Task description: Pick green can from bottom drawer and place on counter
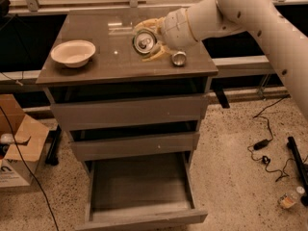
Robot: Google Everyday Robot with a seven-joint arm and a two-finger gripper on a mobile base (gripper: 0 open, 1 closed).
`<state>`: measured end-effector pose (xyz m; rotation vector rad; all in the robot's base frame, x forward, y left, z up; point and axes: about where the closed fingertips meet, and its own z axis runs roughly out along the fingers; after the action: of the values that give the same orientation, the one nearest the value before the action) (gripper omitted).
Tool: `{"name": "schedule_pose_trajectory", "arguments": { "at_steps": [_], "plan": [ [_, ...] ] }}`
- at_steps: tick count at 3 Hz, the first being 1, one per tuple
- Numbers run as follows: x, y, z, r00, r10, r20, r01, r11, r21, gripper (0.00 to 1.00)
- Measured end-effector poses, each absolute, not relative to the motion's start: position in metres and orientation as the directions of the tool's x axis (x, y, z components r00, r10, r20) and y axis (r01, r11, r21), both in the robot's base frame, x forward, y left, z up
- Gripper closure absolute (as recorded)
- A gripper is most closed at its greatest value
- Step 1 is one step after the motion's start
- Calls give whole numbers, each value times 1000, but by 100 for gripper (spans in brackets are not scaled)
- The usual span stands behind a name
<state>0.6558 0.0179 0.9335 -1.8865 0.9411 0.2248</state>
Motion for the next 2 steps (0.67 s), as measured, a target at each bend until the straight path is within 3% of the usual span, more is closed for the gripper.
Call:
{"name": "schedule_pose_trajectory", "arguments": {
  "at_steps": [2],
  "plan": [
    [710,26,914,651,-559,-513,-719,-238,-654,100]
  ]
}}
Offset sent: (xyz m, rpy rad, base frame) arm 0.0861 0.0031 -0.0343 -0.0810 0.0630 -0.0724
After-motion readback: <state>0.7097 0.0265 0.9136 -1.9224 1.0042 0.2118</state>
